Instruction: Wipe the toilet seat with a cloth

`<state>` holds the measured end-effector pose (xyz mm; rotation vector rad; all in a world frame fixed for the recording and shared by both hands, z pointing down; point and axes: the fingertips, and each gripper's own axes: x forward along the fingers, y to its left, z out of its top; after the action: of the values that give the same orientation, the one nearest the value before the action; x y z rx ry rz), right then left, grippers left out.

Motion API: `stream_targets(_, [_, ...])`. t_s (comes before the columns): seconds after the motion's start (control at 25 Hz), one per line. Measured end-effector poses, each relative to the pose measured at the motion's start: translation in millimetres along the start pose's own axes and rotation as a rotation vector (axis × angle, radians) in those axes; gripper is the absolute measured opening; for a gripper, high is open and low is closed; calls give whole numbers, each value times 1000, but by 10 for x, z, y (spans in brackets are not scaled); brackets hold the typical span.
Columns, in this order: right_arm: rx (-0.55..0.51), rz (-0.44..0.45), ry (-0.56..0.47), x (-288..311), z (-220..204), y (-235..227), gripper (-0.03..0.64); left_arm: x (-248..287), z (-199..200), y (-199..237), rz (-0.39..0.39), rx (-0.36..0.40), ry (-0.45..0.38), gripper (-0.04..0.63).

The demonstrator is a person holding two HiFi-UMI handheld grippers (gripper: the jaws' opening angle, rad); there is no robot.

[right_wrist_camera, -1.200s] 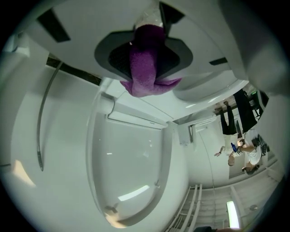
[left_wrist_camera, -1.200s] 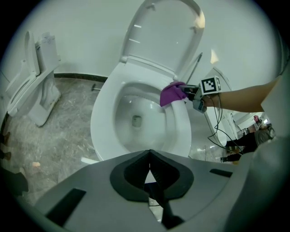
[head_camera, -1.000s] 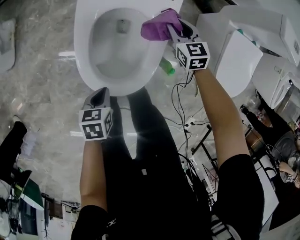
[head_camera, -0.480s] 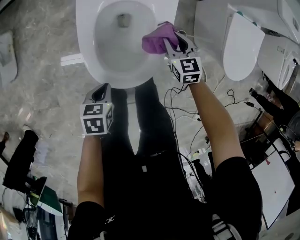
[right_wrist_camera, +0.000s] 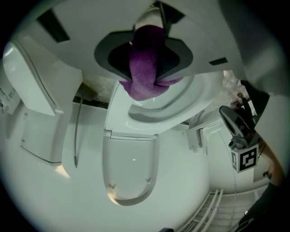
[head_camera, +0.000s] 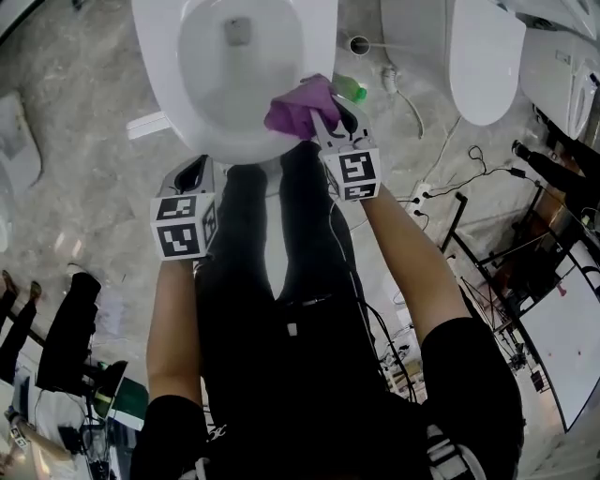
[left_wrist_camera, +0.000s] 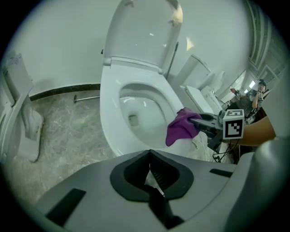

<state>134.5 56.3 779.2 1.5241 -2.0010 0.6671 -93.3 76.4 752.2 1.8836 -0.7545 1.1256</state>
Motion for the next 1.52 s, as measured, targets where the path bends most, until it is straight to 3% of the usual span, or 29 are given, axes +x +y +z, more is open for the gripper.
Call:
stream_targets(0.12, [-8, 8, 1, -138, -120, 201, 117, -7, -88, -16, -9, -5, 10, 9])
stream_targets(0.24, [-114, 61, 8, -218, -194, 450, 117, -1, -187, -18, -14, -23, 21, 9])
stream_targets(0.48, [-397, 315, 24, -246, -317, 1189, 117, -37, -475, 3, -15, -89, 11, 9])
stream_targets(0.72, [-541, 491, 38, -91, -227, 1802, 117, -235, -731, 204, 14, -188, -21, 11])
stream_targets(1.04, [-510, 563, 80, 254, 99, 2223, 117, -477, -864, 503, 42, -296, -73, 9])
stream_targets(1.32, [-365, 528, 125, 607, 348, 2323, 118, -615, -917, 632, 49, -358, -111, 9])
stream_targets(1.52, [-334, 474, 106, 914, 598, 2276, 118, -662, -915, 693, 59, -382, -132, 9])
